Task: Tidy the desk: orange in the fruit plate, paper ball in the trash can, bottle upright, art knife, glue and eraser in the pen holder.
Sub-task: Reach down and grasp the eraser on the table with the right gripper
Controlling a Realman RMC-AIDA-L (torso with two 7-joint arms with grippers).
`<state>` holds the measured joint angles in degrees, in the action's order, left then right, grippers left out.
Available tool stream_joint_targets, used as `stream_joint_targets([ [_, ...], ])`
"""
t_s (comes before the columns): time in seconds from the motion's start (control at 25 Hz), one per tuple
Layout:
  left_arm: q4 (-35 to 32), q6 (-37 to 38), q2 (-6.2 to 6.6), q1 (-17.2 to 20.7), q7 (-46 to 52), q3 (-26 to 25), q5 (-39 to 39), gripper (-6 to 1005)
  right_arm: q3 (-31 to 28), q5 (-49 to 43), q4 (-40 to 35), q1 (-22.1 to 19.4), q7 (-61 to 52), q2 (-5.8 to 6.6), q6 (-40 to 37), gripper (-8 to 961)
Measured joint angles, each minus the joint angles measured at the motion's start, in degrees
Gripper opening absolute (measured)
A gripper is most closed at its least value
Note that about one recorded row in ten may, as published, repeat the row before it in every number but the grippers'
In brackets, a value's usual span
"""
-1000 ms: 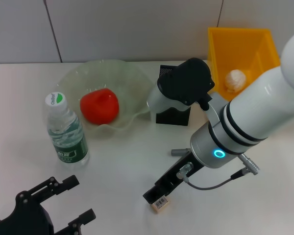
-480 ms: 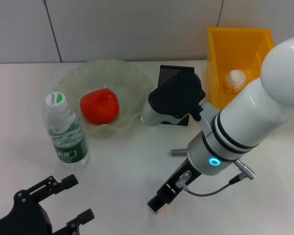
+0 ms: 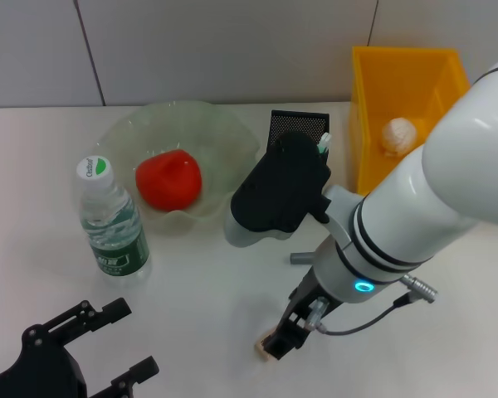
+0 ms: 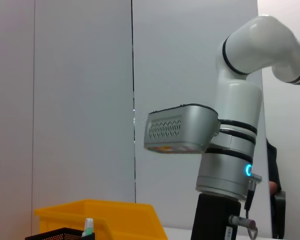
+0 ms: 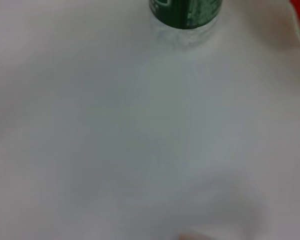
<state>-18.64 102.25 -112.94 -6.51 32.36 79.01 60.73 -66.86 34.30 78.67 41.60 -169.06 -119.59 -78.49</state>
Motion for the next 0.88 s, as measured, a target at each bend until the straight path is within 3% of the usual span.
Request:
stream_joint_targets([
  [0.88,0.0,0.0,-0.02,-0.1,-0.6,0.0,0.0,669,6.8,-0.6,0.7,1.1,2.2,-0.21,3.8,720],
])
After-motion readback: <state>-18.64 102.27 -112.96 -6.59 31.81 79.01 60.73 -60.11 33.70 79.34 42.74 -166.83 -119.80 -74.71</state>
